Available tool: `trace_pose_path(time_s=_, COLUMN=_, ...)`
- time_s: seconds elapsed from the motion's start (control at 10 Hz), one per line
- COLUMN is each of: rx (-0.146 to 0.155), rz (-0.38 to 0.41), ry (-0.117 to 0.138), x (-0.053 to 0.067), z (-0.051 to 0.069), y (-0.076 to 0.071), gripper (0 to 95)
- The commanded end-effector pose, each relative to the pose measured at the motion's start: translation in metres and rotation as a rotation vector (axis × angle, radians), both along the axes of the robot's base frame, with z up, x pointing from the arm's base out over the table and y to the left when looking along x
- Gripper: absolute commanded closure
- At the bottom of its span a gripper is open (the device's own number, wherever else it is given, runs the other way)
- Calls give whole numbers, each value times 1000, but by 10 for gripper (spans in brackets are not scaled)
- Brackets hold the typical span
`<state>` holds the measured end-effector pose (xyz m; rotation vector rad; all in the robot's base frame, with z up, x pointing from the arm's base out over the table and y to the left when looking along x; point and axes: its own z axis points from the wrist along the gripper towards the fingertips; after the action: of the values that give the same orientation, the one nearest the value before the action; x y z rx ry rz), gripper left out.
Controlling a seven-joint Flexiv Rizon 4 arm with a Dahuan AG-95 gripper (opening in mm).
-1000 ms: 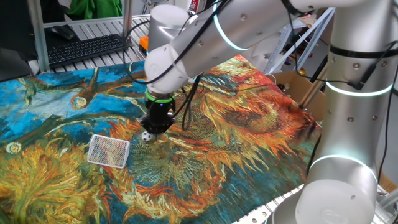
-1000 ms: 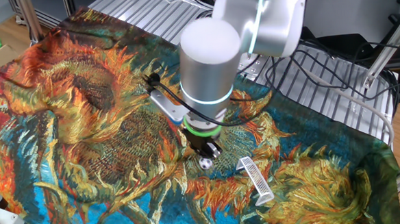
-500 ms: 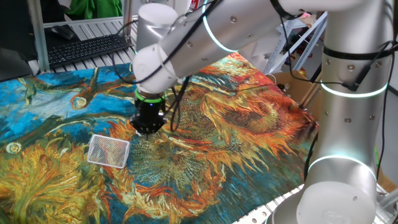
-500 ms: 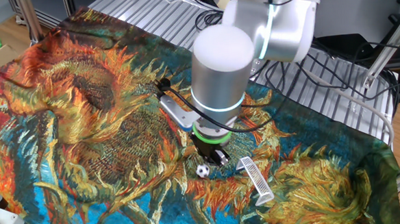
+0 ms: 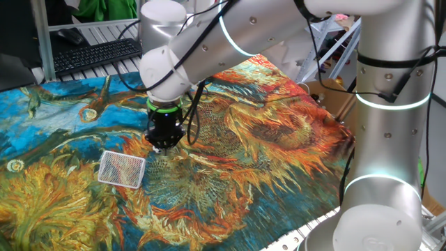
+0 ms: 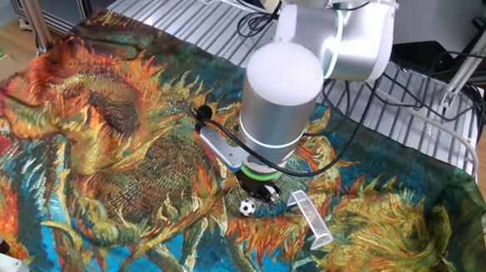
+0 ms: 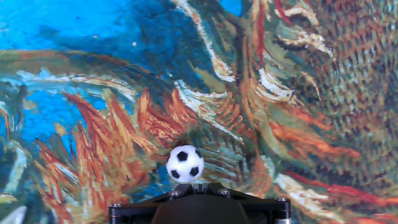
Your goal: Push the soccer ball into the goal
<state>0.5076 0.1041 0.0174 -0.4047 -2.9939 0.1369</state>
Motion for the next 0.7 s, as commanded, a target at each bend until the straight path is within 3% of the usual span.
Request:
trace_pose_path(time_s=0.1, rx=-1, rz=0, ry=6, x=1, z=1, y=-16, gripper=950)
trace_pose_path(time_s=0.3, rx=-7, rz=-68, ry=0, x=8, z=-3, y=-24, gripper=950)
trace_pose_path(time_s=0.4, rx=1, rz=-133, ry=2, x=12, z=-4, y=-26, gripper=950)
trace_pose_path(time_s=0.5, rx=29, rz=-233, ry=11, x=19, z=-4, y=-29, gripper=950)
trace_pose_path(time_s=0.7, rx=16, rz=-341, ry=16, x=30, z=-1, y=-32, gripper=950)
